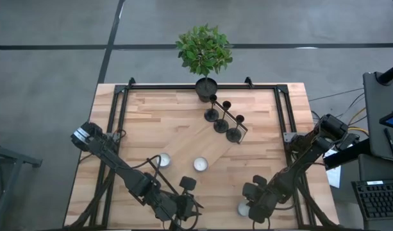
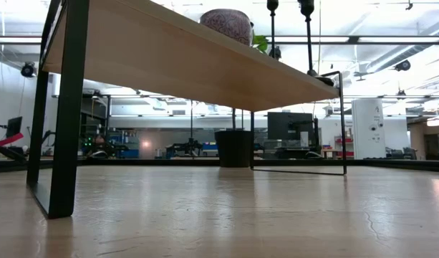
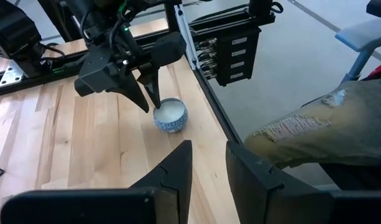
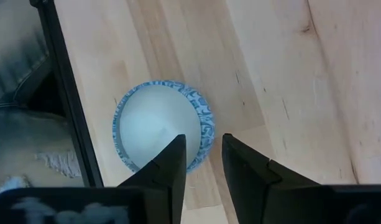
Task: Pick & Place candle stick holders
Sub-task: Put the blue scented candle on the shelf
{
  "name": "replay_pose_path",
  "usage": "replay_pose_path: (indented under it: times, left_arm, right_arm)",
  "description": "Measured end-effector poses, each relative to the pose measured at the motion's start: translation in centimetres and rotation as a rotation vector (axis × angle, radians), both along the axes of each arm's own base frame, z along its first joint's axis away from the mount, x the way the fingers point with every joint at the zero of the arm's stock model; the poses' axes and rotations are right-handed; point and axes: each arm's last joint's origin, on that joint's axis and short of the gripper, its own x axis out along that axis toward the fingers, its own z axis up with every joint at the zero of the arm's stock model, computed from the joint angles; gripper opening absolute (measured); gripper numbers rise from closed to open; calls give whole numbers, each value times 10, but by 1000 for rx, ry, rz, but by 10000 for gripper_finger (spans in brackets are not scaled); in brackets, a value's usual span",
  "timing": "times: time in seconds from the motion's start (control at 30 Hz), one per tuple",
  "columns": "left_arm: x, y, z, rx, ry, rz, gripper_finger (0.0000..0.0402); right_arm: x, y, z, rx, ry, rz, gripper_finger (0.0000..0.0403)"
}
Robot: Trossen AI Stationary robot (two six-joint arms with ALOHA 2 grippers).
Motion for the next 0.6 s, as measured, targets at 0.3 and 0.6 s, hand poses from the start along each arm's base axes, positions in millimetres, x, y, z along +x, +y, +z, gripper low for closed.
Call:
replay_pose_path:
  times: [0.3, 0.6]
  left_arm:
    - [0, 0, 0, -3, 1, 1, 94]
    - [0, 0, 0, -6, 3, 2, 94]
  right_arm:
    - [0, 2, -1, 24, -19, 0, 95]
    - [1, 6, -17, 4, 25, 11, 84]
